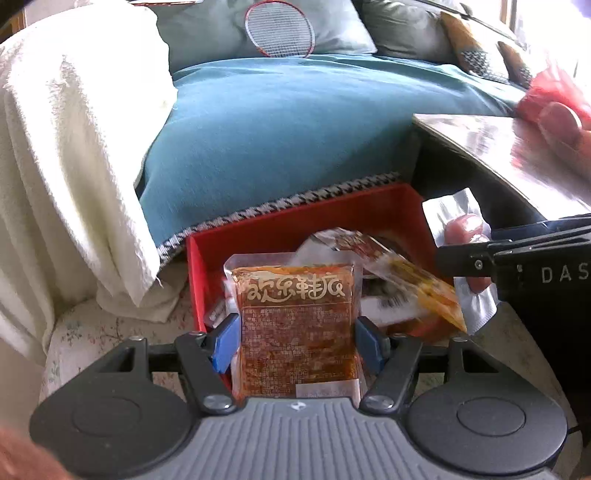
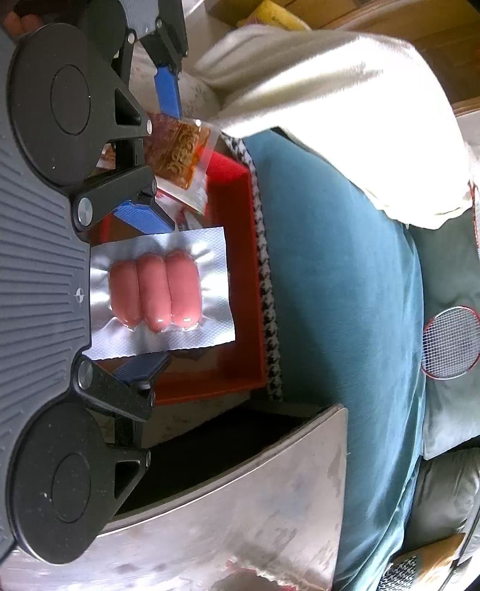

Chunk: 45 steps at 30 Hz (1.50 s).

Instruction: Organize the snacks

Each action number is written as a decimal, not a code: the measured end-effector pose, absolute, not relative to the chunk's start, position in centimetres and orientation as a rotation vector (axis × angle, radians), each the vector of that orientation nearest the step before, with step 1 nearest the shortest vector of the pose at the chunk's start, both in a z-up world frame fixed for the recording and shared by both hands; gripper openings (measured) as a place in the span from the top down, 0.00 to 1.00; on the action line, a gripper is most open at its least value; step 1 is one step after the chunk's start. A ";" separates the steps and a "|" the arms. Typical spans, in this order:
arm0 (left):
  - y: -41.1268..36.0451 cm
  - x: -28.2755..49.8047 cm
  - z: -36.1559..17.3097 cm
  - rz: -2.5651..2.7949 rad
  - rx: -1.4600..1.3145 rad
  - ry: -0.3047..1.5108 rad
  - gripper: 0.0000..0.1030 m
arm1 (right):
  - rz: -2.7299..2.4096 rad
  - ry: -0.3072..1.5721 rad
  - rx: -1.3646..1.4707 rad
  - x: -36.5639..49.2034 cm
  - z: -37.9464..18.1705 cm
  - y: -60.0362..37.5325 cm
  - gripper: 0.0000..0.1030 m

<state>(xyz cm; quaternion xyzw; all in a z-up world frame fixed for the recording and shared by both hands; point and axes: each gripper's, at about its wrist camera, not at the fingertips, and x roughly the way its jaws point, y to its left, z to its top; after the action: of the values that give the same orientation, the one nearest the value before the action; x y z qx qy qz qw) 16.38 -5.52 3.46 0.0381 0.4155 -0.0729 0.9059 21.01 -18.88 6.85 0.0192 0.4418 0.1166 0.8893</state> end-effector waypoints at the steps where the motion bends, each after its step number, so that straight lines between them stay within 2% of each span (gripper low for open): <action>1: -5.4 16.9 3.4 -0.144 0.077 0.858 0.43 | 0.237 0.921 0.038 21.5 6.7 -18.8 0.27; 17: -6.0 21.9 1.1 -0.114 0.091 0.894 0.43 | 0.189 0.996 0.029 26.1 3.3 -19.1 0.26; 21: -6.4 22.4 0.5 -0.101 0.111 0.904 0.38 | 0.185 1.010 0.006 26.4 2.6 -18.8 0.18; 25: -6.3 22.7 0.1 -0.090 0.123 0.911 0.38 | 0.184 1.015 0.002 26.4 2.5 -18.6 0.17; 45: -3.7 16.4 3.0 -0.052 0.027 0.864 0.37 | 0.150 0.937 0.057 18.5 6.1 -17.7 0.14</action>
<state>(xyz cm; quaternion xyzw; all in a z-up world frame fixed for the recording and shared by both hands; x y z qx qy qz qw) 16.44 -3.73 3.04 0.0130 0.4185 -0.0252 0.9078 18.52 -17.72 6.08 0.0273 0.4512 0.0723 0.8891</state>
